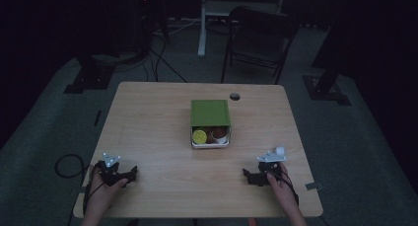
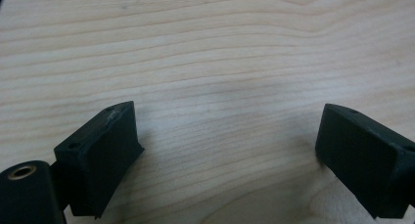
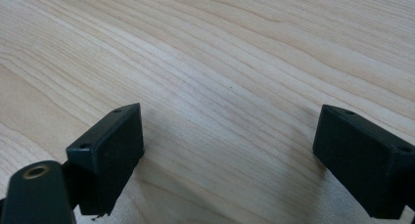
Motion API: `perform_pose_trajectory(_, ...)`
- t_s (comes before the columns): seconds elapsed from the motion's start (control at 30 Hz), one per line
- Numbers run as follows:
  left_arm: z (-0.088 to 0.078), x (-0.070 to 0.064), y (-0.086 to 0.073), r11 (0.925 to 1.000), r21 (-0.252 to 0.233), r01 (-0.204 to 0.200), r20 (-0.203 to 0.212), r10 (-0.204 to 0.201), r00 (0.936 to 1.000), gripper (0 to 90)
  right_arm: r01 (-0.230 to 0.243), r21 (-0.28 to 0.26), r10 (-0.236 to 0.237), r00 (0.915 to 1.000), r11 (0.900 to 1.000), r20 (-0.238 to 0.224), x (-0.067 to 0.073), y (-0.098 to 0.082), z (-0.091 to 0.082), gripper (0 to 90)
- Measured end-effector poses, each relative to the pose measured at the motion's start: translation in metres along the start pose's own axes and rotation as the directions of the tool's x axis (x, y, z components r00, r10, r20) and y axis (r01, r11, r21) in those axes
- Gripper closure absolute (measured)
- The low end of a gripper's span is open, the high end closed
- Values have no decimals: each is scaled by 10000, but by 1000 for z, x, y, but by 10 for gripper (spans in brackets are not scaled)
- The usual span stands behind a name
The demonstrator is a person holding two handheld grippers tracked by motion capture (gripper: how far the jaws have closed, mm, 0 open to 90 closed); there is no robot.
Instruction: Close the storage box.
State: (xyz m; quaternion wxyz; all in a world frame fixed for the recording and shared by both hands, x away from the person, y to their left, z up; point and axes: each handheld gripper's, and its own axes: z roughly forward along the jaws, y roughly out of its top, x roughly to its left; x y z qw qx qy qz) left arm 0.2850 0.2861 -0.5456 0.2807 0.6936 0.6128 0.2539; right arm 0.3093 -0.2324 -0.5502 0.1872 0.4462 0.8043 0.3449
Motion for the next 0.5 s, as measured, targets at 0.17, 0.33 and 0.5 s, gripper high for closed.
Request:
perform_pose_trajectory(0.17,1,-5,1,9988,7,489,-475,-488,9977,88,-1,-5,1,10000,10000,0,0,0,0,110)
perform_pose_trajectory(0.33,3,-8,2,9967,-13,811,-794,-810,9935,79,0,-7,0,10000,10000,0,0,0,0,110)
perform_pose_trajectory(0.5,4,-8,3,9954,143,942,-915,-925,9915,24,-4,-4,4,10000,10000,0,0,0,0,110)
